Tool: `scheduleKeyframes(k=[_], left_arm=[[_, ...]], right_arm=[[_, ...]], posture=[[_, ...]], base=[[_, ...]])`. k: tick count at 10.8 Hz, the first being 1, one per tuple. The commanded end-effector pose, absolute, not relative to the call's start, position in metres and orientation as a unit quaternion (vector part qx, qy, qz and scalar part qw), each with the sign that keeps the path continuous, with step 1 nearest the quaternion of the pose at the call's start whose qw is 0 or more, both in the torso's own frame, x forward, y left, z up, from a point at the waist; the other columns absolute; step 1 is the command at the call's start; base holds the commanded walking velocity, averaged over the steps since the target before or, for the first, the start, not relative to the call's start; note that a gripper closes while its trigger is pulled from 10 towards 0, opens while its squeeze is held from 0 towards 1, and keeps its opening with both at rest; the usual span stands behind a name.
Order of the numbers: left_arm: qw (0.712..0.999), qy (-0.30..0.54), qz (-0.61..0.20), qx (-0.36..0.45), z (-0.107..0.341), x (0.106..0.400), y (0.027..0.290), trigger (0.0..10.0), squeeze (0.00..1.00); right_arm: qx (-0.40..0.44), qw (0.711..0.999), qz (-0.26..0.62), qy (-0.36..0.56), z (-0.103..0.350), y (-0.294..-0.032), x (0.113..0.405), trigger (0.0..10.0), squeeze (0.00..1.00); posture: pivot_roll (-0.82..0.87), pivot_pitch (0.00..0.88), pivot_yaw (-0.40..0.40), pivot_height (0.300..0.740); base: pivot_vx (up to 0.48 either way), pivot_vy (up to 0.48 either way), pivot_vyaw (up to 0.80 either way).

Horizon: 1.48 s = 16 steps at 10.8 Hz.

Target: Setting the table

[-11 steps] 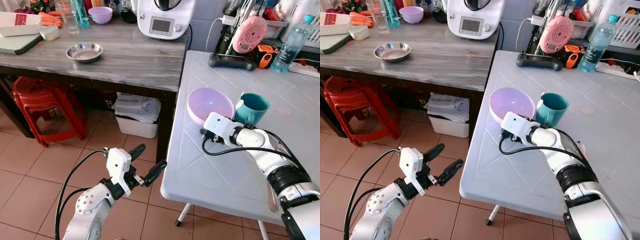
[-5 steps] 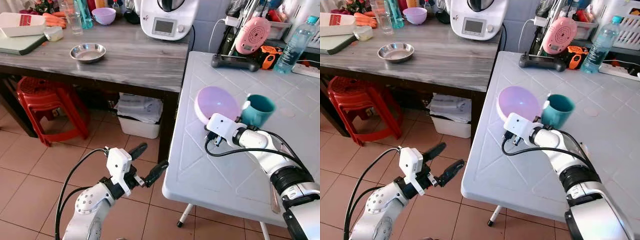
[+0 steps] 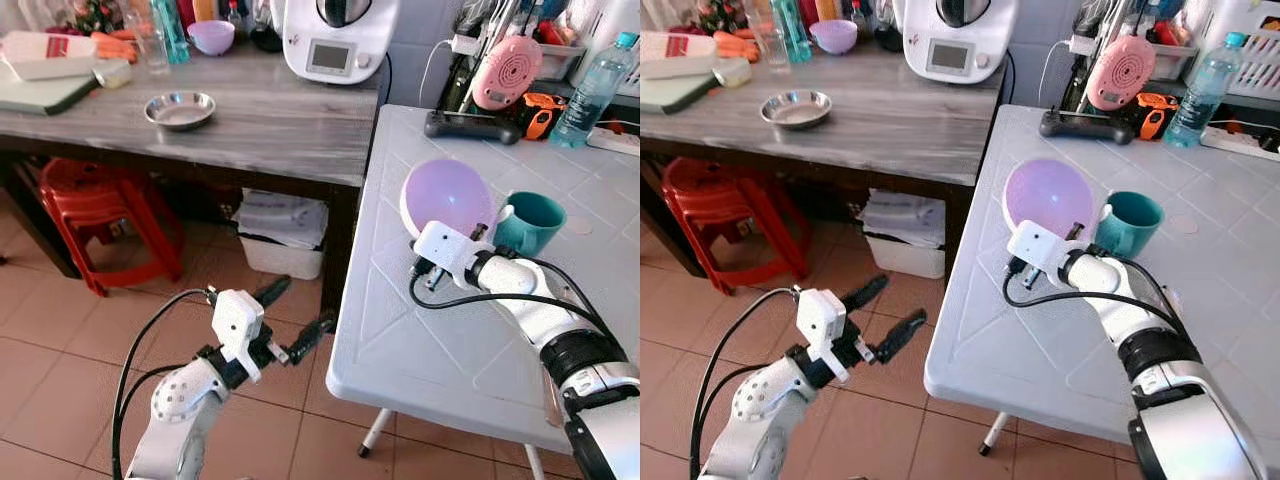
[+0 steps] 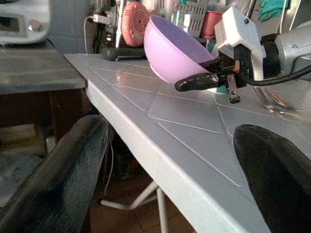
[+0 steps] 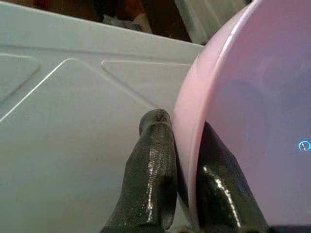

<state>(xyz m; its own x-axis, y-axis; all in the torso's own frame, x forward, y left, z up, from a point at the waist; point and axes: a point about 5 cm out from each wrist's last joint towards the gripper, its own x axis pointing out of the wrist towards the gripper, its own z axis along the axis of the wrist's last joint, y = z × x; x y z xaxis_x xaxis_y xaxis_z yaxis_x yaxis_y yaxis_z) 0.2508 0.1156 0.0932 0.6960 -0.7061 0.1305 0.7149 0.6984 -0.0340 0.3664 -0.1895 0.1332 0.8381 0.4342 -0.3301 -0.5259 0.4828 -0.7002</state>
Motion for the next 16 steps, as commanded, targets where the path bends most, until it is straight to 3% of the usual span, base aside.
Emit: scheduleKeyframes(k=[1,4,5,7,9,11,16], left_arm=[[0.921,-0.056,-0.383,-0.034,0.094,0.253,0.117,10.0,0.0],[0.965,-0.07,-0.252,-0.001,0.107,0.28,0.137,10.0,0.0],[0.979,-0.051,-0.197,0.005,0.104,0.288,0.147,10.0,0.0],[0.986,-0.041,-0.163,0.001,0.101,0.292,0.152,10.0,0.0],[0.986,-0.026,-0.161,-0.018,0.093,0.292,0.147,10.0,0.0],[0.985,-0.026,-0.165,-0.034,0.094,0.297,0.143,10.0,0.0],[0.985,-0.03,-0.166,-0.046,0.094,0.301,0.14,10.0,0.0]], right_arm=[[-0.42,0.866,0.27,0.038,0.143,-0.19,0.371,0.0,0.0],[-0.316,0.914,0.248,-0.064,0.165,-0.172,0.365,0.0,0.0],[-0.258,0.937,0.219,-0.088,0.166,-0.169,0.357,10.0,0.0],[-0.216,0.952,0.182,-0.118,0.163,-0.165,0.342,10.0,0.0],[-0.123,0.975,0.126,-0.134,0.159,-0.155,0.311,10.0,0.0],[-0.109,0.979,0.122,-0.124,0.149,-0.144,0.293,10.0,0.0],[-0.101,0.982,0.117,-0.112,0.152,-0.138,0.285,10.0,0.0]], posture=[[0.04,0.014,0.003,0.74],[0.04,0.009,0.013,0.74],[0.04,0.011,0.009,0.74],[0.04,0.013,0.01,0.74],[0.02,0.01,0.019,0.74],[0.0,0.005,0.028,0.74],[0.0,0.001,0.032,0.74]], base=[[0.0,0.0,0.0],[0.0,0.0,0.0],[0.0,0.0,0.0],[0.0,0.0,0.0],[0.0,0.0,0.0],[0.0,0.0,-0.4],[0.0,0.316,-0.8]])
